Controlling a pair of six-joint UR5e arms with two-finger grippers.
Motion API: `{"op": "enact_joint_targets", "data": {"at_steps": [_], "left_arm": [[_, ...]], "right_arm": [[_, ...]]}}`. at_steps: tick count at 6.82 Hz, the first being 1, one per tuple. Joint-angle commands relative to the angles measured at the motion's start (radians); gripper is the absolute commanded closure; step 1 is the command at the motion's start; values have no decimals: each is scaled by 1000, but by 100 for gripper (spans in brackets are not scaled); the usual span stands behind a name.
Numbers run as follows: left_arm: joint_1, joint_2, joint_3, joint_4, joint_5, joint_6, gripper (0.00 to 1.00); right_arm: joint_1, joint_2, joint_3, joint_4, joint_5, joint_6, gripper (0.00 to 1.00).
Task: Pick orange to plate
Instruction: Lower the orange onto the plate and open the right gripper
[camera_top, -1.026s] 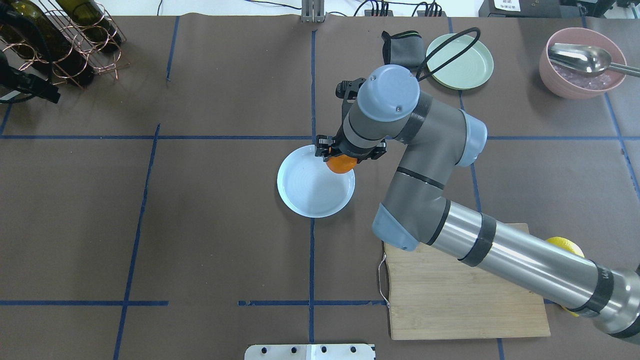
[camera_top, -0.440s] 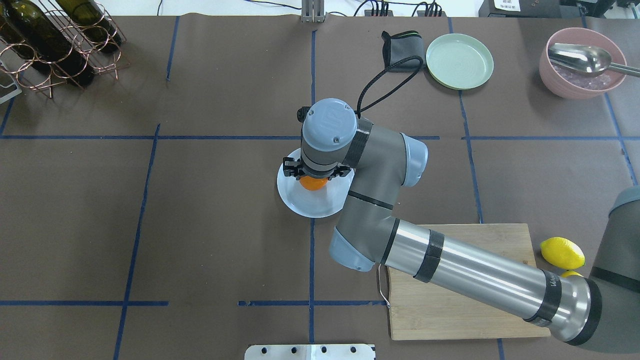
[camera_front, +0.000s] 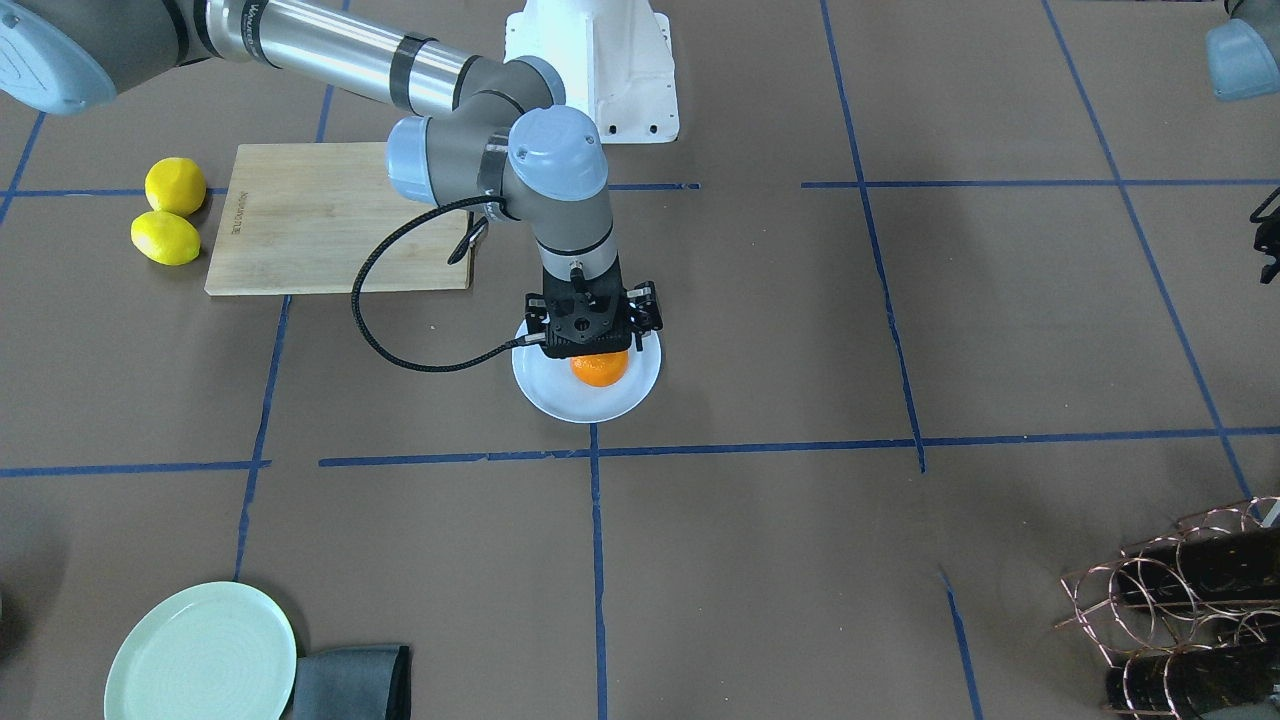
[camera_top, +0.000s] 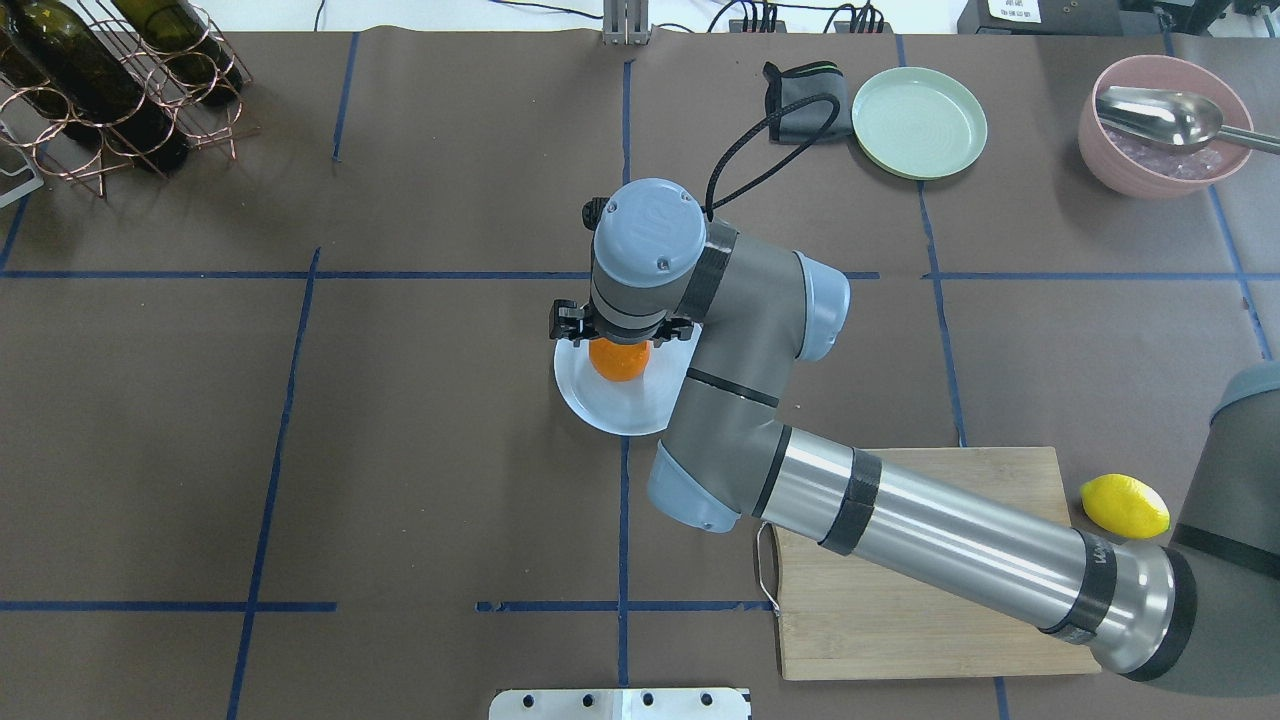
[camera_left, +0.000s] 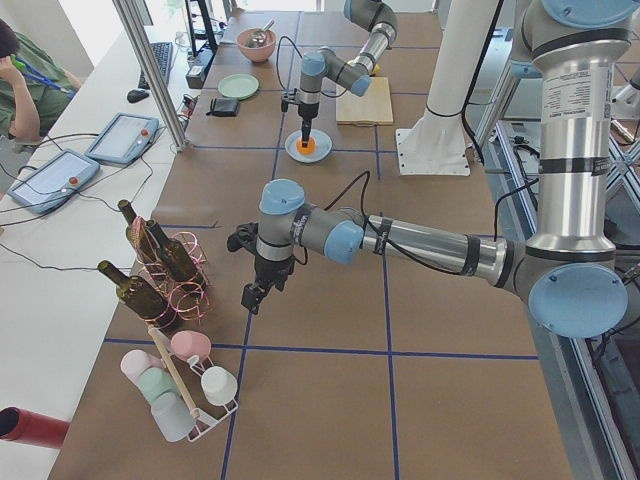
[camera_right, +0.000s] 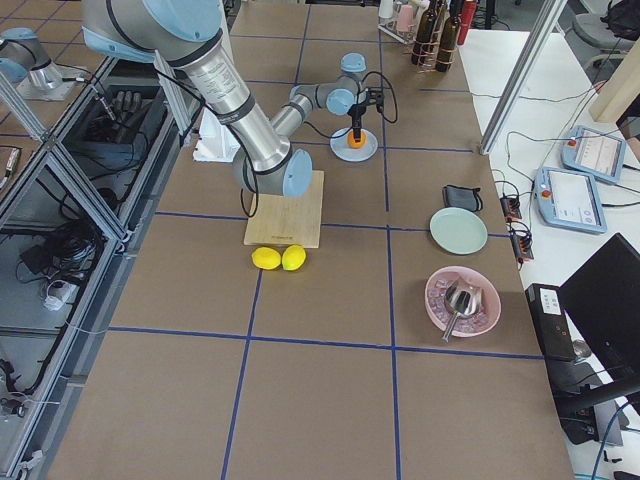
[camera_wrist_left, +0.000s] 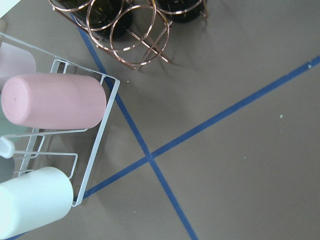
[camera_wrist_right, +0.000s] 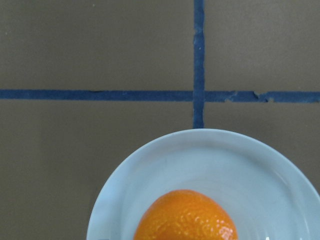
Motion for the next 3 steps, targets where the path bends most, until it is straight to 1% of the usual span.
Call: {"op": "enact_joint_targets", "data": {"at_steps": [1,2,3], "left_arm": [[-45,4,18,1,0,13,0],[-104,1,54,10,-6,15,0],[-126,1,88,13,-14,16,0]], "right_arm": [[75,-22,136,-197,35,-94,0],[139,-76,261,-313,60,-183,0],[232,-199,392,-340,142,-279,0]]}}
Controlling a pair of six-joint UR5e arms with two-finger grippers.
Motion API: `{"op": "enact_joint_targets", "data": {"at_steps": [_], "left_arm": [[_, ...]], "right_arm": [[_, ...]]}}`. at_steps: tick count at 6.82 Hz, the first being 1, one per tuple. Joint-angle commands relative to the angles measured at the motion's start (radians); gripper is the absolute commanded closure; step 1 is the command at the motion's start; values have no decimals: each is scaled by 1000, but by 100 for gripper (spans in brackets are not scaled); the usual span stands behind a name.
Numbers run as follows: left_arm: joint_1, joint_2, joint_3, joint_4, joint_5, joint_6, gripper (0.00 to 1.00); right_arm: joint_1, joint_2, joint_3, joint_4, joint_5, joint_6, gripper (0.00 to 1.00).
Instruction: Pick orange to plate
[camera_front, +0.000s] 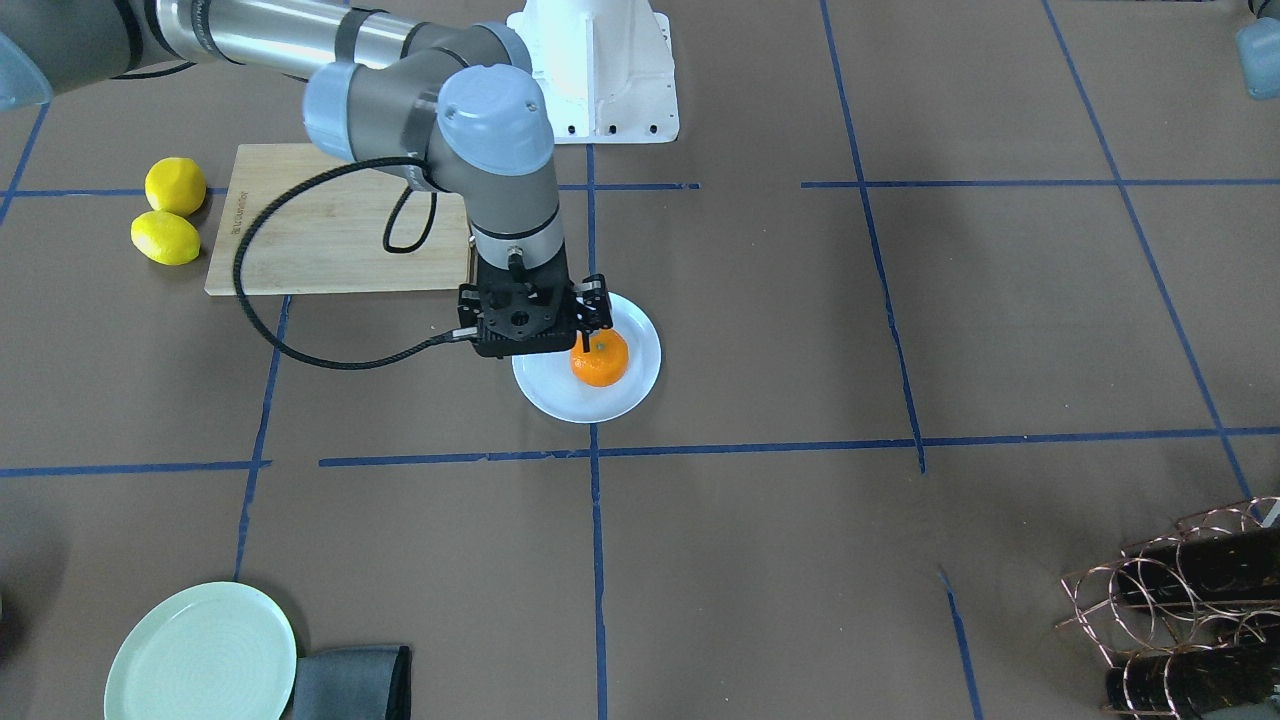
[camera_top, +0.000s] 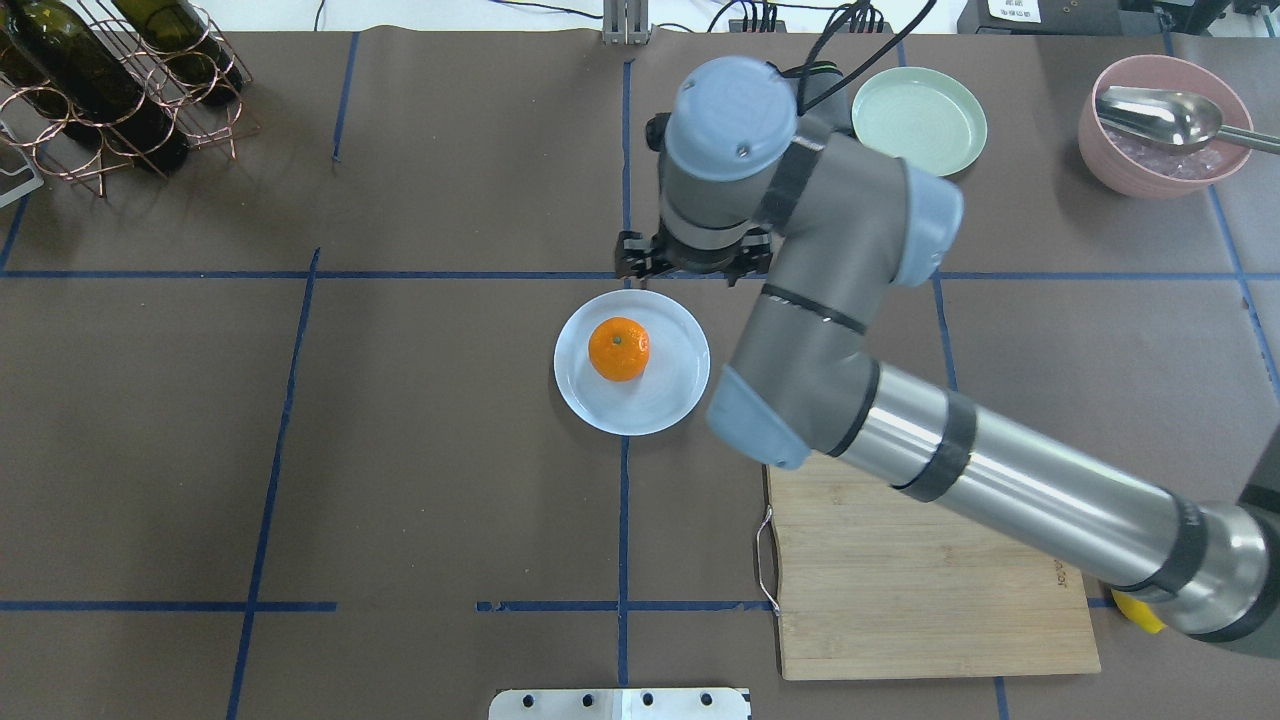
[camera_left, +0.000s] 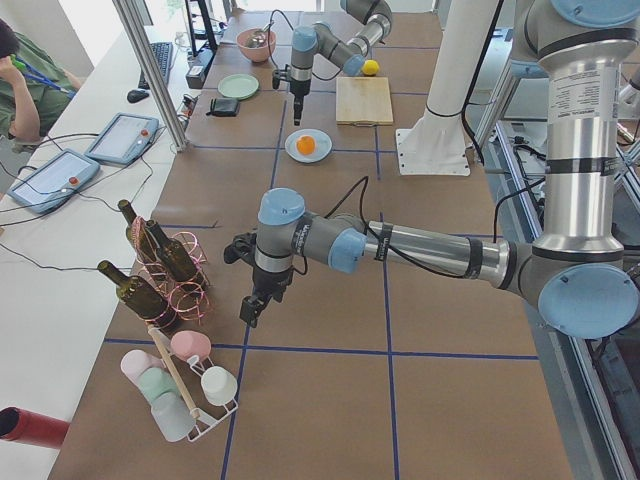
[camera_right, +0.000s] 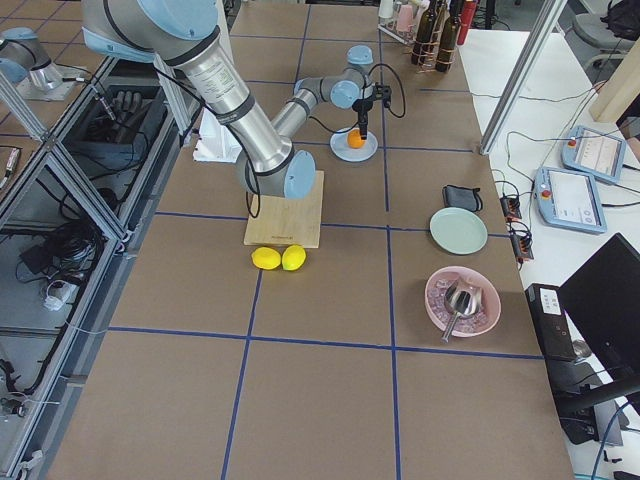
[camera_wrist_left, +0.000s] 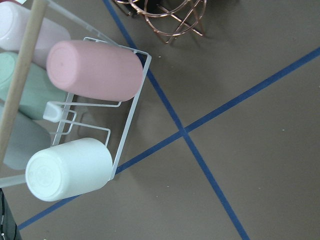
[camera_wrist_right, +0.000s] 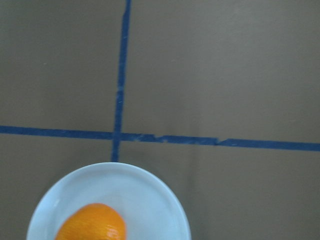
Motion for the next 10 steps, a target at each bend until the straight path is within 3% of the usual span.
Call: {"op": "enact_joint_targets", "data": {"at_steps": [1,2,4,7,9,10], "left_arm": [[-52,-1,70,36,-117,1,0],[-60,1,78,124,-253,1,0],[-75,-18,66,273,-284,-4,0],[-99,-16,78,275,-308,-74,0],[-99,-19,78,266,-308,-150,0],[-99,-25,75,265,-308,-170,0]], "right_arm": [[189,-218,223,-74,140,-213,0],[286,-308,243,-72,209,-357,0],[462,-438,237,-75,343,-626,0],[661,-627,196,-68,446,-954,0],[788,-669,95,-68,474,-1172,0],[854,-667,-19,-65,528,-1292,0]]}}
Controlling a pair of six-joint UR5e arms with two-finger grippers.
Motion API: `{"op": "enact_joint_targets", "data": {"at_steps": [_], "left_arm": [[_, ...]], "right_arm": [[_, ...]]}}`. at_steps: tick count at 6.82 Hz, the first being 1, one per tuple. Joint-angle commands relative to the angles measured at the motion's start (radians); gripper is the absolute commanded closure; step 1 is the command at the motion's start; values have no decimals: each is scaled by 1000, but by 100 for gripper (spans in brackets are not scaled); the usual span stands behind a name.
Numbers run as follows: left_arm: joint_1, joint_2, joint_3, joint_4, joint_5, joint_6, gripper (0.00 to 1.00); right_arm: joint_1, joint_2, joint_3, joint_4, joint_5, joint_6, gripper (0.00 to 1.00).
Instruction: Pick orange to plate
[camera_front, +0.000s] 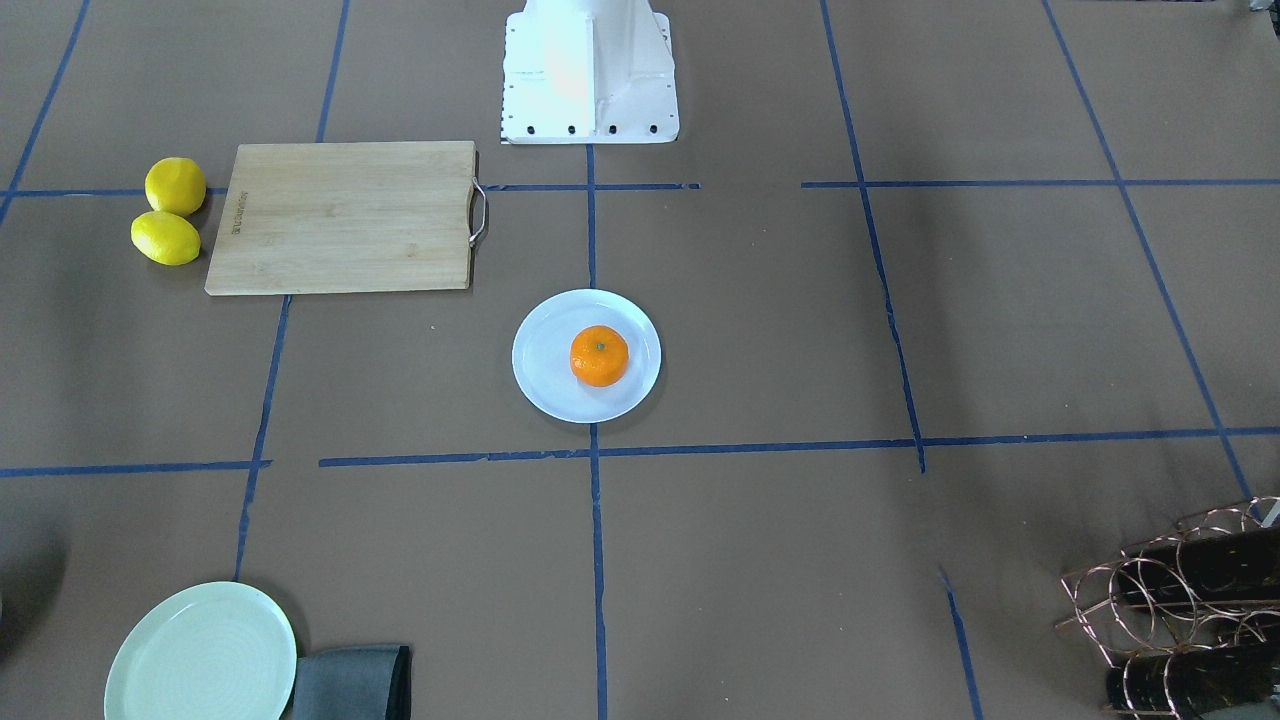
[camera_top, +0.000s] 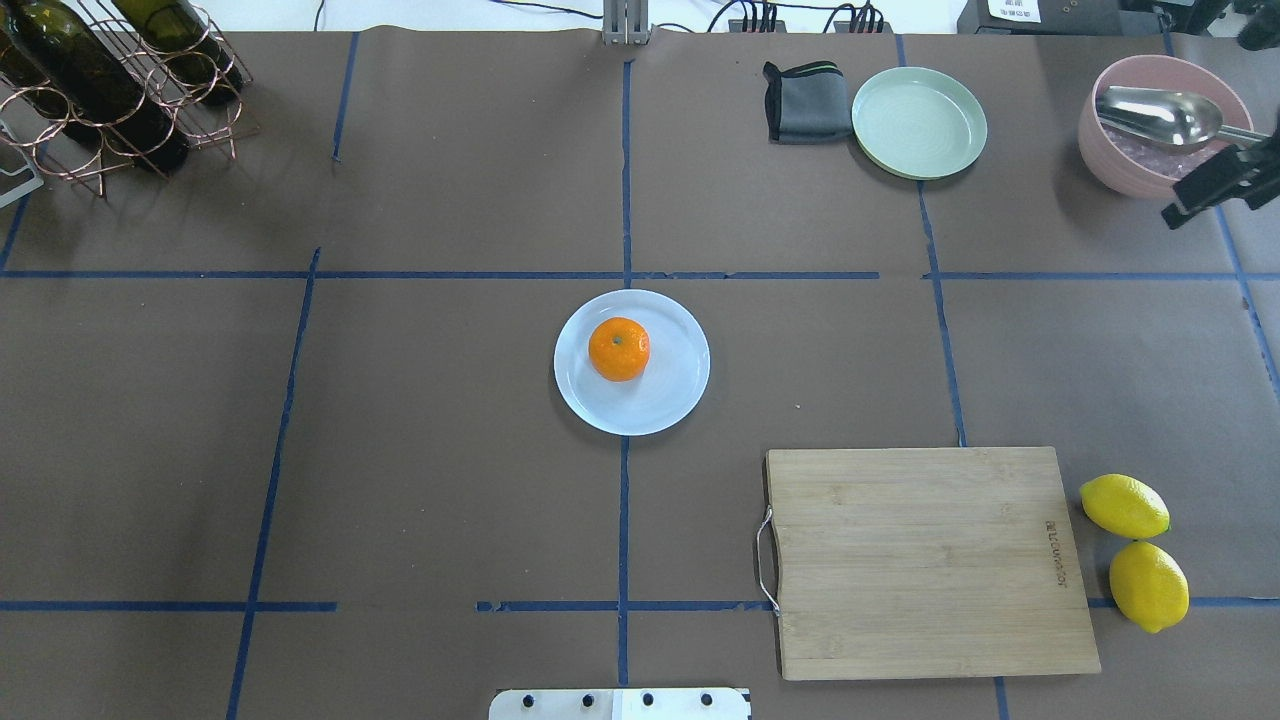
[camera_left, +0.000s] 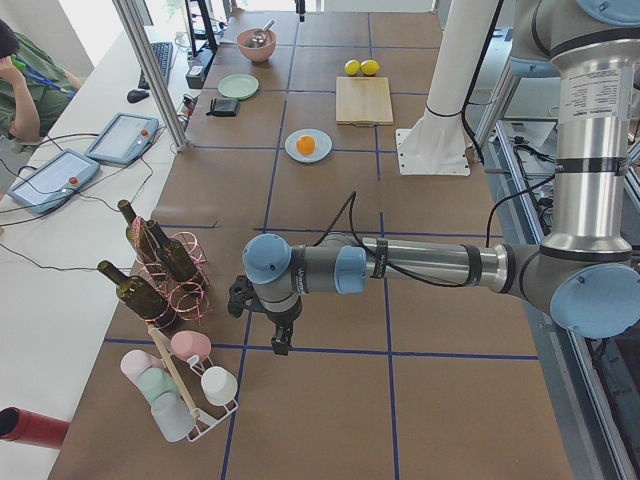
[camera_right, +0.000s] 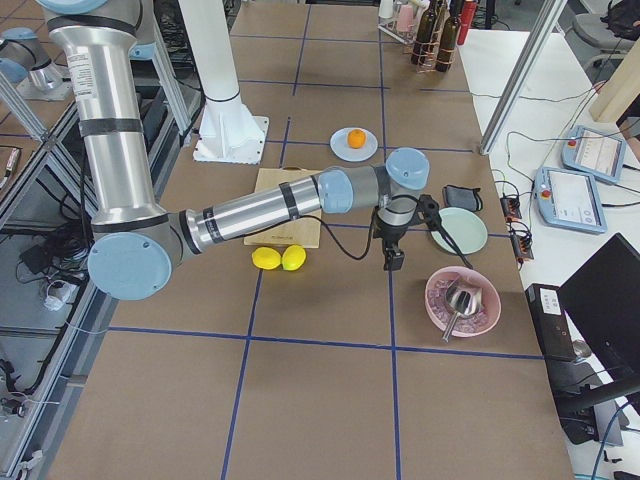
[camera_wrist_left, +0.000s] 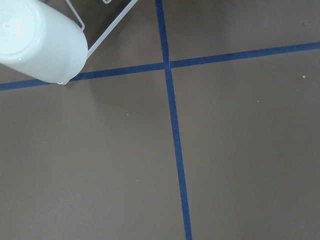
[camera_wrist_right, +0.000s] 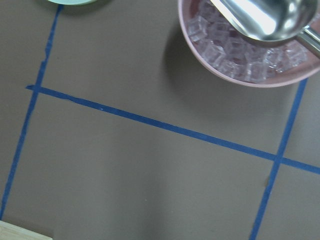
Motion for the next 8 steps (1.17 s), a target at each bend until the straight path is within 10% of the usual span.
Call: {"op": "enact_joint_targets", "data": {"at_steps": [1,8], "left_arm": [[-1,-6,-4,-2,0,-27,0],[-1,-6,-6,-2,1,-29,0]], "right_arm": [[112,-9,-156,6,56,-179,0],[197,-159,-139,184,21,11,0]]}}
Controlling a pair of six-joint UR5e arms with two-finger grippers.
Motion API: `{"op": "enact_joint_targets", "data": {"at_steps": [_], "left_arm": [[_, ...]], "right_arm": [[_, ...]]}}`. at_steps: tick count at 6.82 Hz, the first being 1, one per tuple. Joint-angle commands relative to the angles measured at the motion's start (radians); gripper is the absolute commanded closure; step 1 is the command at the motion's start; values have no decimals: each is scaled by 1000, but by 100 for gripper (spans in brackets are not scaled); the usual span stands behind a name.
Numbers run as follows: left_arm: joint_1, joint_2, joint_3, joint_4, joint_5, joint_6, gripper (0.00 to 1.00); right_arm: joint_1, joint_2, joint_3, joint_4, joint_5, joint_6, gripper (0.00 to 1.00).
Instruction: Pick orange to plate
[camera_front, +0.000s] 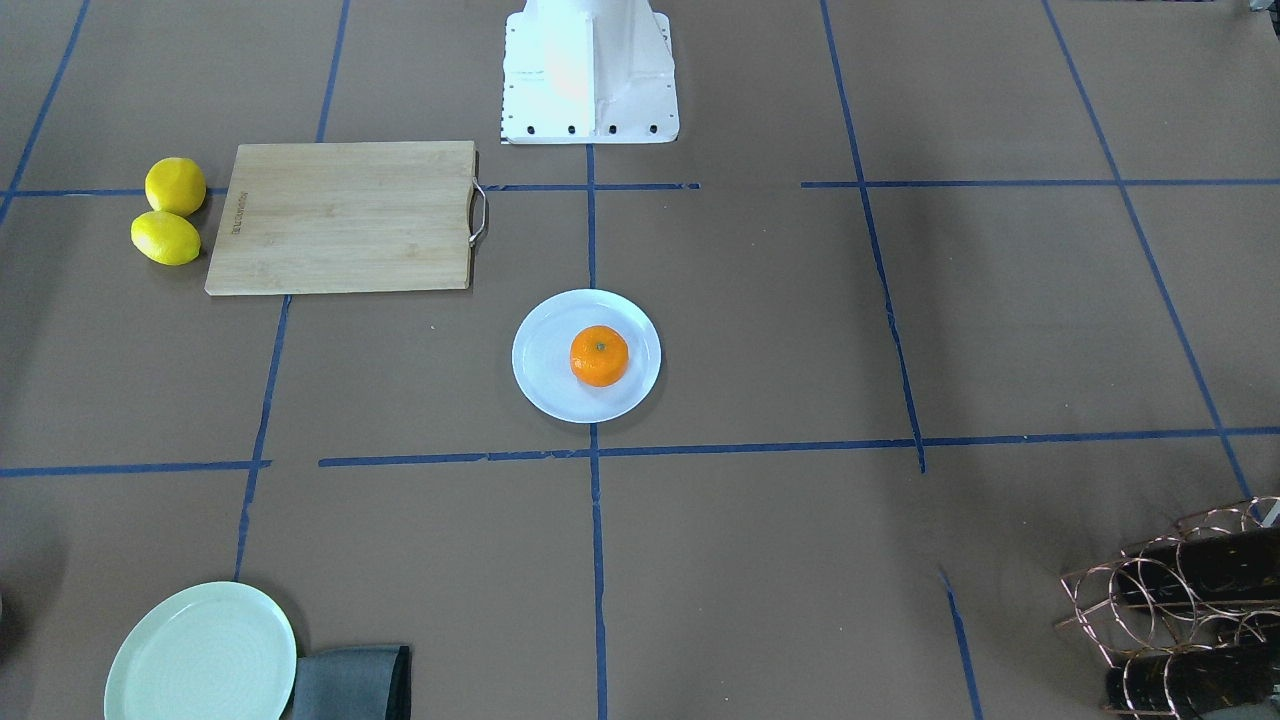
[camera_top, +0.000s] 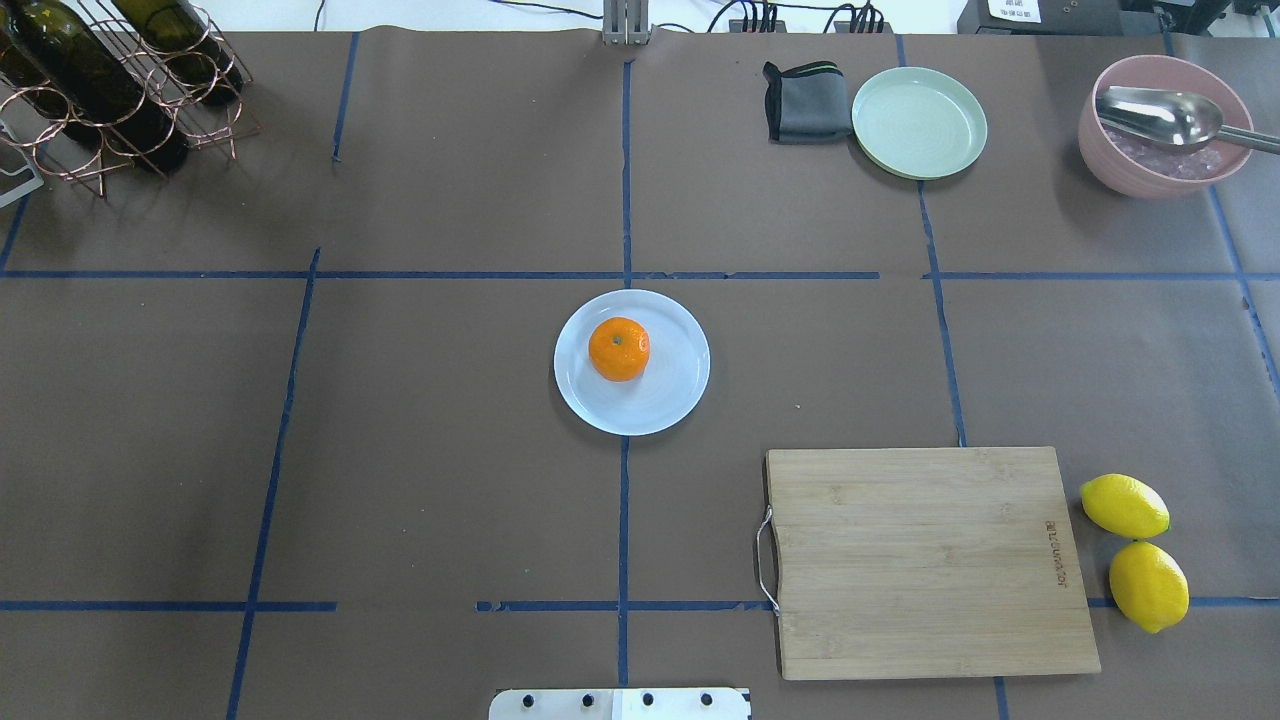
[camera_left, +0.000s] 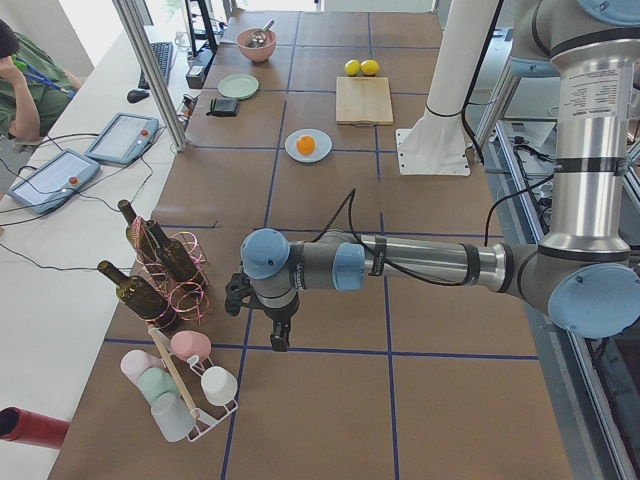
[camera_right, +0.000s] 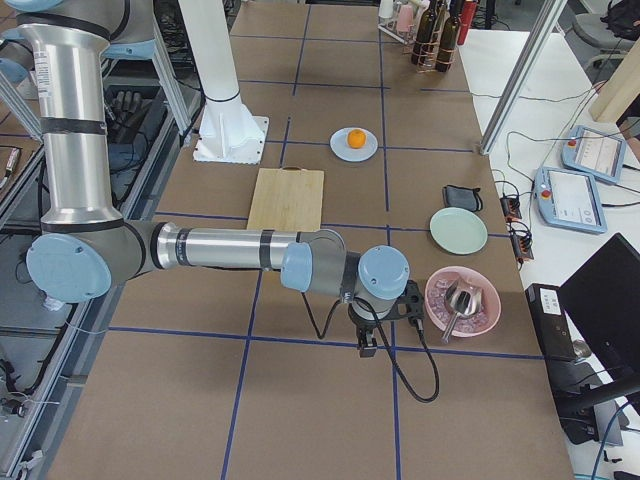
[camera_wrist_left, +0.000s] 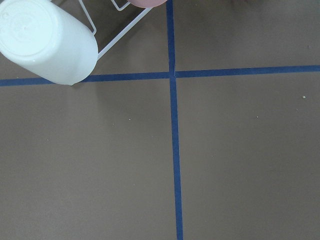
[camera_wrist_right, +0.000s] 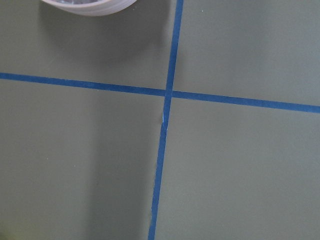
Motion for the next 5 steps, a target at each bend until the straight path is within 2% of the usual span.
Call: {"op": "enact_joint_targets", "data": {"at_steps": [1,5], "left_arm": [[0,1,1,0,1,-1,0],[0,1,5,2,1,1,0]], "right_arm": [[2,-65,1,183,-7,137,0],[4,-52,2,172,7,148,0]]}}
